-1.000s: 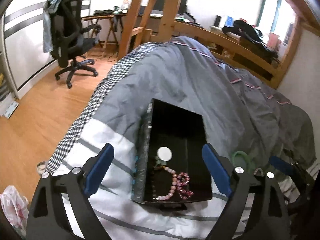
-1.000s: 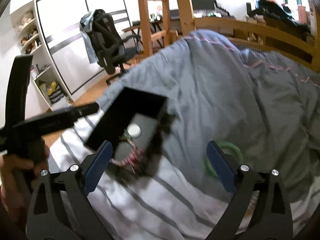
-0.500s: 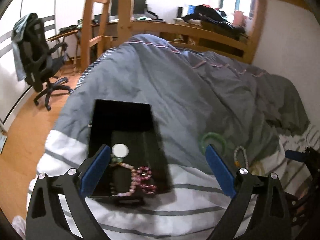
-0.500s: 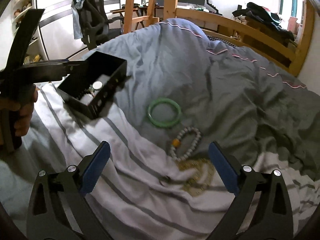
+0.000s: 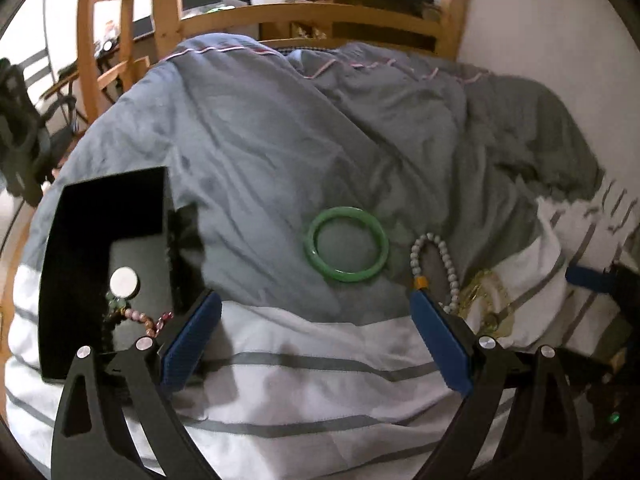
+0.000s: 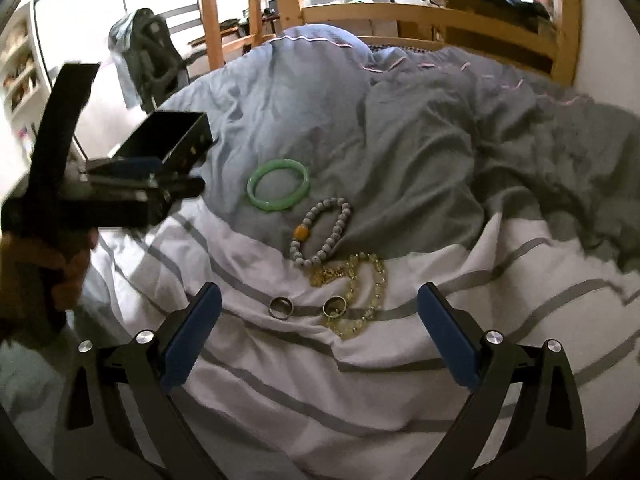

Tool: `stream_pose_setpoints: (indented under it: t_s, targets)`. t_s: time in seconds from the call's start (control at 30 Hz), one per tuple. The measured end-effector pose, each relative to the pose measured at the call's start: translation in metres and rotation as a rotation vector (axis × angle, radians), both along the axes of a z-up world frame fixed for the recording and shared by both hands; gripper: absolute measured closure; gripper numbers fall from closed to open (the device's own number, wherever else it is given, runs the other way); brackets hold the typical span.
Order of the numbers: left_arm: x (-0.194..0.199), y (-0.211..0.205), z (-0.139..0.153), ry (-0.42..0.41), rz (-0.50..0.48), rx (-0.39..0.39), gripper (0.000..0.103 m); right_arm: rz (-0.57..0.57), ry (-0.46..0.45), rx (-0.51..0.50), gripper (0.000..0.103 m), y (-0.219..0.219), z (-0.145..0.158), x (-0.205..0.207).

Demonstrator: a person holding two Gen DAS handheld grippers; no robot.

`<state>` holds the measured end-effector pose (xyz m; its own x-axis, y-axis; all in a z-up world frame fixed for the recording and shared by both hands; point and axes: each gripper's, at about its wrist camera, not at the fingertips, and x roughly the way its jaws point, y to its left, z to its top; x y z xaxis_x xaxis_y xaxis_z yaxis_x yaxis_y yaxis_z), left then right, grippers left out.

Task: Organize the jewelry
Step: 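Move the left gripper to the green jade bangle and close on its rim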

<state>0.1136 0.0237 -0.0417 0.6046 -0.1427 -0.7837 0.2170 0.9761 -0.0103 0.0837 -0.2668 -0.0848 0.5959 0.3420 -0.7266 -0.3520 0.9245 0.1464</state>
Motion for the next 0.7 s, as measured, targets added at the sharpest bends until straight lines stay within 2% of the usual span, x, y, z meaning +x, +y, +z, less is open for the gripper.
stream_pose_setpoints:
  t_s: [0.03,0.07,0.17,0.37,0.43,0.57,0.7]
  targets:
    - [0.002,-0.002,-0.001,0.001,-0.004,0.002,0.009,0.001,-0.004,0.015,0.011,-0.001,0.0,0.002]
    - [0.005,-0.003,-0.003,0.004,-0.005,0.001,0.009,0.006,-0.009,0.034,0.023,-0.001,0.0,0.005]
    - [0.015,-0.008,-0.01,0.02,-0.008,-0.023,0.01,0.034,0.019,0.065,0.04,0.005,-0.006,0.017]
    - [0.037,-0.021,-0.028,0.04,0.008,-0.018,0.011,0.048,0.083,0.093,0.059,0.017,-0.03,0.049]
    - [0.047,-0.023,-0.037,0.053,0.046,0.003,0.014,0.043,0.098,0.108,0.064,0.019,-0.036,0.06]
    - [0.065,-0.026,-0.054,0.09,0.085,0.026,0.016,0.021,0.149,0.087,0.064,0.025,-0.054,0.077]
    - [0.081,-0.02,-0.063,0.112,0.123,0.004,0.022,0.01,0.17,0.075,0.067,0.026,-0.066,0.082]
